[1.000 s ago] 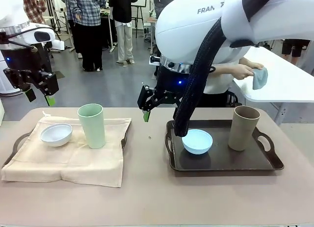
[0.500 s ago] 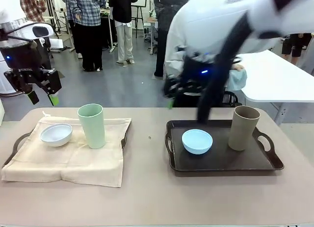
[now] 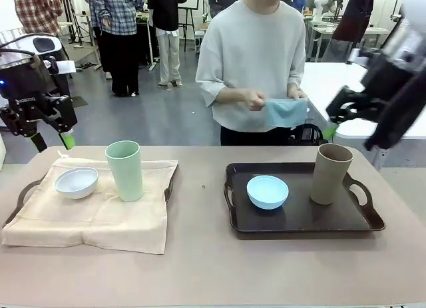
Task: Set up a tray with a mat and arrange the tableware.
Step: Pick up the Picnic Bowl and Reusable plastic cup from the Handle tray in front of the human's position and hold them in the air.
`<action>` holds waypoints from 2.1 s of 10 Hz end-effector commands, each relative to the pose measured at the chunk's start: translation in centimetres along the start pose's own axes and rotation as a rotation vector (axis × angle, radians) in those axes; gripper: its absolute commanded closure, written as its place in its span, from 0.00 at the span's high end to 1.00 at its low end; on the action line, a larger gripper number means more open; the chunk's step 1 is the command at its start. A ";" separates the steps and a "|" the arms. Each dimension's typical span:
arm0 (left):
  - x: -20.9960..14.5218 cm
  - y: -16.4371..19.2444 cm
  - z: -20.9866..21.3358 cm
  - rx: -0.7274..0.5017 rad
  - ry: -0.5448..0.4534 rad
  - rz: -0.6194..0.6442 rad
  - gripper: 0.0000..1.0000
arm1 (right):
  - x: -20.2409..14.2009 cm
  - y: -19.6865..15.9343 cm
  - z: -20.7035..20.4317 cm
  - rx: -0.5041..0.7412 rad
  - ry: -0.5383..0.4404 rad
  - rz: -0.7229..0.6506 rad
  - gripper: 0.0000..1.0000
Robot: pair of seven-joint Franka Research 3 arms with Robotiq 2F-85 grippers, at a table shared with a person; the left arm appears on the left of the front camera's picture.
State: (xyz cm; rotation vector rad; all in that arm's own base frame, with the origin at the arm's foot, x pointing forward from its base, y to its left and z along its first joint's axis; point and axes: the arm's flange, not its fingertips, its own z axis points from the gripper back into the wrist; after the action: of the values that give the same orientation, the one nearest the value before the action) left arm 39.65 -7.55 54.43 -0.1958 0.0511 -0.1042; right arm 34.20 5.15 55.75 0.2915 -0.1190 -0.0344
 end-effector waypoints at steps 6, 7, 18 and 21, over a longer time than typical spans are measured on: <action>-0.2 0.6 0.2 0.008 -0.005 0.006 0.68 | -0.5 -0.6 0.3 -0.013 0.010 -0.001 1.00; -0.9 2.4 0.1 -0.044 -0.001 -0.006 0.68 | 0.5 -4.0 1.3 0.030 -0.022 -0.007 1.00; -5.8 19.3 3.1 -0.841 -0.210 0.132 1.00 | -3.5 -27.9 3.5 0.846 -0.103 -0.041 1.00; -6.3 23.5 3.2 -0.865 -0.264 0.152 1.00 | -5.7 -30.1 2.8 0.912 -0.124 -0.079 1.00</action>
State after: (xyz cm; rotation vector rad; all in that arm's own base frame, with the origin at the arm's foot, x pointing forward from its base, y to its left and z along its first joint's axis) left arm 35.44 15.76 53.44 -1.0381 -0.1300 0.1130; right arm 27.90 -23.61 49.21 1.1749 -0.2251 -0.0820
